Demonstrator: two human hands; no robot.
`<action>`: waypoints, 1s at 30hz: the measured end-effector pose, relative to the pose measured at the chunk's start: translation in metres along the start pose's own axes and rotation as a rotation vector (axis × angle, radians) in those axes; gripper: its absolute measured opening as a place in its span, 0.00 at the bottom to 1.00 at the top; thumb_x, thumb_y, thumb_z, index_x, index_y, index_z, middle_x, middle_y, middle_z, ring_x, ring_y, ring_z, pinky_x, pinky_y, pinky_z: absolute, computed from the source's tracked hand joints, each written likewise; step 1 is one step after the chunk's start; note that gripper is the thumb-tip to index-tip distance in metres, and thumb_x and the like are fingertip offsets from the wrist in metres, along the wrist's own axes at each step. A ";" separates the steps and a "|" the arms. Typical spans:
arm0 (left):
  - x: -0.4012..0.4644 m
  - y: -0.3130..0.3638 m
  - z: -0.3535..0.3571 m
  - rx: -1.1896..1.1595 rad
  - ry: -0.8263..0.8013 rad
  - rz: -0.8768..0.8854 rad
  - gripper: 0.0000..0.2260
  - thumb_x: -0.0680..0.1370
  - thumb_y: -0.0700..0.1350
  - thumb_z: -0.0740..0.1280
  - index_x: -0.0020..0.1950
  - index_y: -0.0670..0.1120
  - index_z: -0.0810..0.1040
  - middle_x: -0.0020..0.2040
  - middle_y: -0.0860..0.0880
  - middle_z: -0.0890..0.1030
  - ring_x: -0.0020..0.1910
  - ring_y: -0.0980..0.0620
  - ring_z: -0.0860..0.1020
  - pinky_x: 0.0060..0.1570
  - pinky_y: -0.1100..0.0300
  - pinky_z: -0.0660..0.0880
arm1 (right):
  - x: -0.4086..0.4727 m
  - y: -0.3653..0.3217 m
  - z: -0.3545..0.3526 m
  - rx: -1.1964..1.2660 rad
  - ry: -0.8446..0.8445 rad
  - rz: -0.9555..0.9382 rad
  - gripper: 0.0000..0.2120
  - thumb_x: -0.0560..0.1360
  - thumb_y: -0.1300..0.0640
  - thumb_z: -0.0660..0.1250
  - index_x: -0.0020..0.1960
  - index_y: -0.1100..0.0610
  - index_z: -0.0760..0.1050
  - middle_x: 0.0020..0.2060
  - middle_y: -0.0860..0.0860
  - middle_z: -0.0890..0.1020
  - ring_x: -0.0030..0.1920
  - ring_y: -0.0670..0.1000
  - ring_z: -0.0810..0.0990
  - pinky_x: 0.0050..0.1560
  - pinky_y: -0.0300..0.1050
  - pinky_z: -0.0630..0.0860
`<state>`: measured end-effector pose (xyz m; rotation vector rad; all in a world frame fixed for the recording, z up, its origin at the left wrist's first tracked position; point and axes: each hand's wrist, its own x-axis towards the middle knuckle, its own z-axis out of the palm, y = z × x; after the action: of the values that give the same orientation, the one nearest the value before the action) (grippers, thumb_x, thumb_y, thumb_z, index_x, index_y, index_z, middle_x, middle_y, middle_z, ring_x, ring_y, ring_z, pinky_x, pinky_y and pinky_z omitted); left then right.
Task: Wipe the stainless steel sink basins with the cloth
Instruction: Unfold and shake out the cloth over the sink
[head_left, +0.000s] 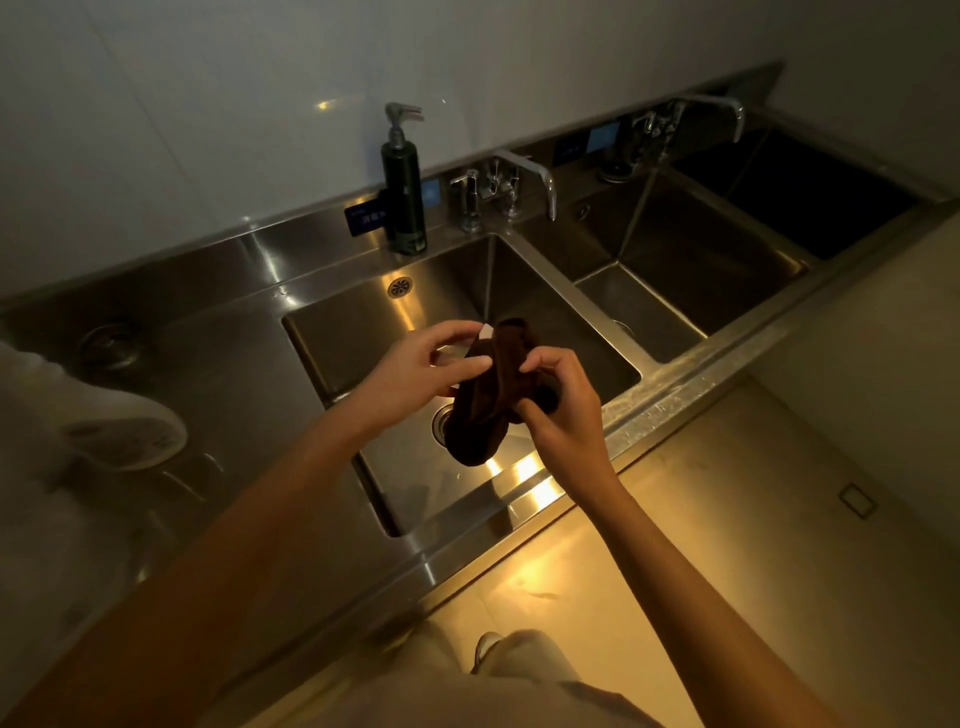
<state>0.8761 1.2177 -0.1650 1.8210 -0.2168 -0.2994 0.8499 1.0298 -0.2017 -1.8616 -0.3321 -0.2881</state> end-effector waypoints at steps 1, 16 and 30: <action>0.000 0.002 -0.002 0.007 -0.017 -0.012 0.21 0.76 0.48 0.69 0.68 0.50 0.72 0.61 0.52 0.77 0.56 0.54 0.80 0.52 0.56 0.80 | -0.002 -0.002 0.002 -0.012 0.013 -0.021 0.19 0.71 0.71 0.68 0.52 0.50 0.71 0.53 0.46 0.74 0.55 0.47 0.76 0.52 0.49 0.81; -0.010 -0.008 -0.005 -0.060 0.108 -0.067 0.08 0.74 0.40 0.70 0.51 0.49 0.77 0.52 0.50 0.78 0.48 0.57 0.80 0.40 0.63 0.79 | -0.017 0.015 0.024 -0.606 -0.015 -0.525 0.13 0.75 0.54 0.61 0.56 0.57 0.78 0.54 0.53 0.82 0.59 0.57 0.79 0.56 0.42 0.76; -0.007 0.030 -0.025 -0.414 0.450 0.072 0.12 0.73 0.31 0.64 0.40 0.48 0.74 0.45 0.48 0.77 0.43 0.52 0.78 0.36 0.62 0.77 | -0.006 0.027 0.041 0.015 0.029 0.264 0.13 0.75 0.66 0.67 0.56 0.53 0.72 0.54 0.48 0.77 0.54 0.42 0.79 0.57 0.42 0.79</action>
<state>0.8776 1.2353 -0.1294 1.4203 0.0921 0.1154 0.8559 1.0600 -0.2398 -1.8600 -0.0667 -0.1313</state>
